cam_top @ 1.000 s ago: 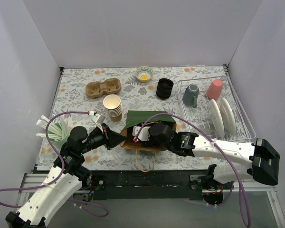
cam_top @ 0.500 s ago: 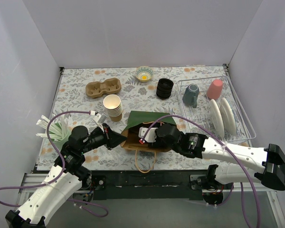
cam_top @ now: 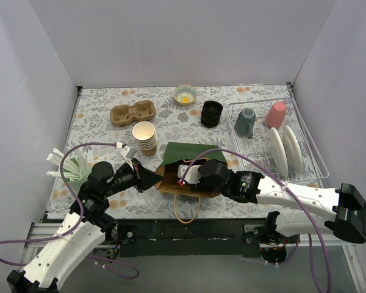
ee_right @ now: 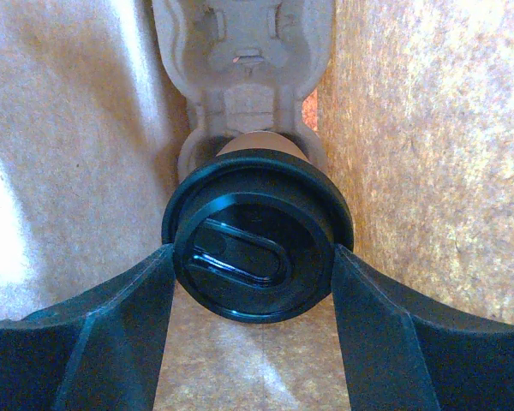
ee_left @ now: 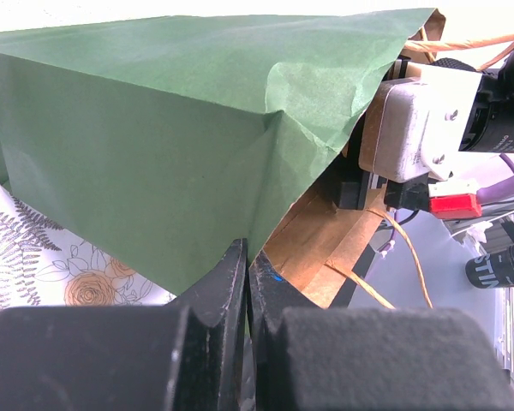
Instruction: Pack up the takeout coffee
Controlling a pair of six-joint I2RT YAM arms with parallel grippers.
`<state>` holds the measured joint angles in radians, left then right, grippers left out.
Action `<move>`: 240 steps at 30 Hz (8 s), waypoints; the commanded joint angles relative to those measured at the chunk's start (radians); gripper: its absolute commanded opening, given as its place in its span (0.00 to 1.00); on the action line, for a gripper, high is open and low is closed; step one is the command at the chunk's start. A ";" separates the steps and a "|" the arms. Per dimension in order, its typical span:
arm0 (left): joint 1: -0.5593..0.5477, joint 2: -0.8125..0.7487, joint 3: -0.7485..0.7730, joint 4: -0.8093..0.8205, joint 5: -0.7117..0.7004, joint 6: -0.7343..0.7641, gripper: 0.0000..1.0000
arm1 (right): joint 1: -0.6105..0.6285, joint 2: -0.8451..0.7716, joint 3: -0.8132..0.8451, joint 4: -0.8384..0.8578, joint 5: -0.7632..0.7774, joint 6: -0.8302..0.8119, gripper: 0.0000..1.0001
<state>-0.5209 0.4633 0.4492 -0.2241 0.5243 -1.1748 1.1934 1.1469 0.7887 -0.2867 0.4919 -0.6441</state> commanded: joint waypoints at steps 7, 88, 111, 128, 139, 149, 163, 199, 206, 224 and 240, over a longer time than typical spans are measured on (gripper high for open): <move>-0.005 -0.005 0.011 0.012 0.019 0.014 0.00 | 0.000 -0.006 0.014 0.003 0.036 -0.015 0.29; -0.014 0.029 0.019 0.005 0.040 0.004 0.00 | -0.057 0.090 -0.135 0.236 0.030 -0.005 0.63; -0.014 0.066 0.089 -0.041 0.031 -0.028 0.00 | -0.055 -0.015 -0.008 0.067 -0.107 0.011 0.90; -0.014 0.101 0.198 -0.173 0.011 -0.051 0.00 | -0.055 -0.101 0.101 -0.072 -0.220 0.070 0.97; -0.014 0.098 0.214 -0.215 -0.001 -0.025 0.00 | -0.055 -0.092 0.072 -0.075 -0.167 0.103 0.81; -0.014 0.057 0.184 -0.199 0.014 -0.029 0.00 | -0.057 -0.102 0.003 -0.060 -0.093 0.162 0.64; -0.014 0.041 0.132 -0.152 0.017 -0.034 0.00 | -0.057 -0.075 0.061 -0.078 -0.131 0.213 0.41; -0.014 0.064 0.137 -0.141 -0.012 -0.028 0.00 | -0.055 0.043 0.156 -0.085 -0.184 0.169 0.03; -0.014 0.061 0.137 -0.150 -0.012 -0.036 0.00 | -0.055 0.054 0.127 -0.078 -0.066 0.190 0.02; -0.014 0.043 0.128 -0.161 -0.010 -0.045 0.00 | -0.055 0.065 0.070 -0.046 0.013 0.239 0.02; -0.014 0.046 0.103 -0.138 0.022 -0.068 0.00 | -0.057 0.013 0.086 -0.074 -0.052 0.264 0.05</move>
<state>-0.5343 0.5102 0.5724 -0.3660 0.5213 -1.2392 1.1393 1.2144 0.8688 -0.3691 0.4767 -0.3965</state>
